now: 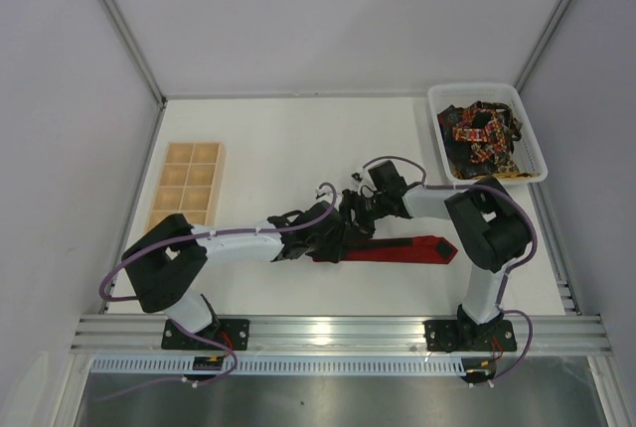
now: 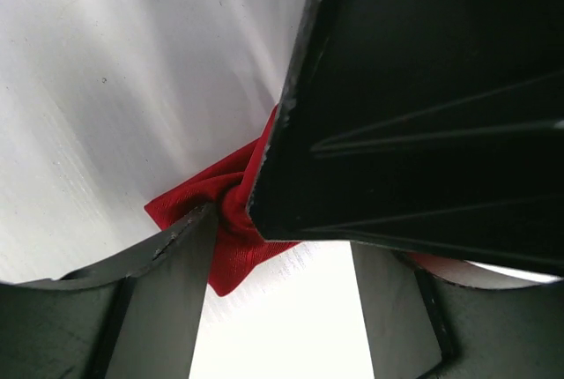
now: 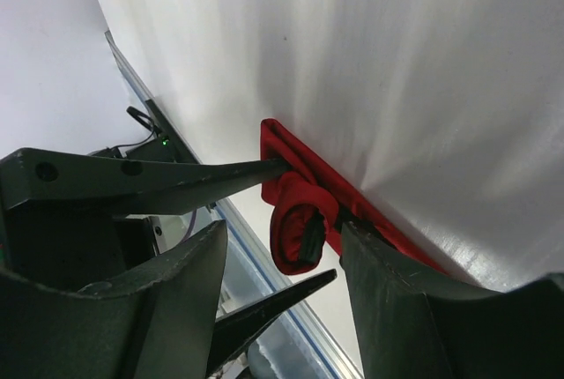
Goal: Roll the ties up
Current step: Roll the tie
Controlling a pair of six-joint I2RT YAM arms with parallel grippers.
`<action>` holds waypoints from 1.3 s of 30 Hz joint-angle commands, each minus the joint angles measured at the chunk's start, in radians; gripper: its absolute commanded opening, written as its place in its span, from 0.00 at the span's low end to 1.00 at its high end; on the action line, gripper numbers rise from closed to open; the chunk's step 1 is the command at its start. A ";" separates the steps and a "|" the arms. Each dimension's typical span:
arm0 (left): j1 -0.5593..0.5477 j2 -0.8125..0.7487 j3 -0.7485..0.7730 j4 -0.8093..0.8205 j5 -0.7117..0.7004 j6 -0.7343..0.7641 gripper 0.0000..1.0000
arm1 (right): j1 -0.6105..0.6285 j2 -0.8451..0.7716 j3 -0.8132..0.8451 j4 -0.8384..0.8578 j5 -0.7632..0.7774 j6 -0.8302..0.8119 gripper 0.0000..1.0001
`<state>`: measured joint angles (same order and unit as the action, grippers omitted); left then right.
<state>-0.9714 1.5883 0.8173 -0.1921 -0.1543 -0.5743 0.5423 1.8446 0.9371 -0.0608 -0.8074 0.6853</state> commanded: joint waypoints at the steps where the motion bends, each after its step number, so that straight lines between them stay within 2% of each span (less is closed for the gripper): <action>1: -0.006 -0.004 -0.023 0.000 0.004 0.007 0.67 | 0.015 0.027 -0.001 0.038 -0.036 0.022 0.60; 9: -0.006 -0.004 -0.026 0.006 0.010 0.008 0.67 | 0.024 0.071 0.022 0.021 -0.004 0.003 0.57; 18: -0.006 -0.008 -0.030 0.010 0.012 0.010 0.68 | 0.024 0.110 0.037 0.039 -0.004 0.011 0.39; 23: -0.006 -0.010 -0.033 0.016 0.016 0.013 0.68 | 0.007 0.122 0.035 0.050 -0.026 0.020 0.42; 26: -0.006 -0.008 -0.032 0.016 0.016 0.013 0.68 | 0.005 0.117 0.037 0.052 -0.026 0.019 0.41; 28: -0.006 -0.007 -0.032 0.014 0.016 0.011 0.68 | 0.005 0.116 0.035 0.050 -0.027 0.025 0.34; 30: -0.006 -0.005 -0.032 0.014 0.015 0.011 0.68 | 0.005 0.116 0.037 0.050 -0.024 0.023 0.17; 33: -0.006 -0.014 -0.030 0.014 0.019 0.013 0.69 | 0.008 0.107 0.032 0.052 -0.012 0.028 0.00; 39: -0.004 -0.131 -0.026 -0.010 0.042 0.010 0.72 | 0.038 0.036 0.022 0.044 0.069 0.054 0.00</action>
<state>-0.9710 1.5475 0.7971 -0.1886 -0.1371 -0.5739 0.5621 1.9404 0.9531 -0.0254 -0.8074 0.7258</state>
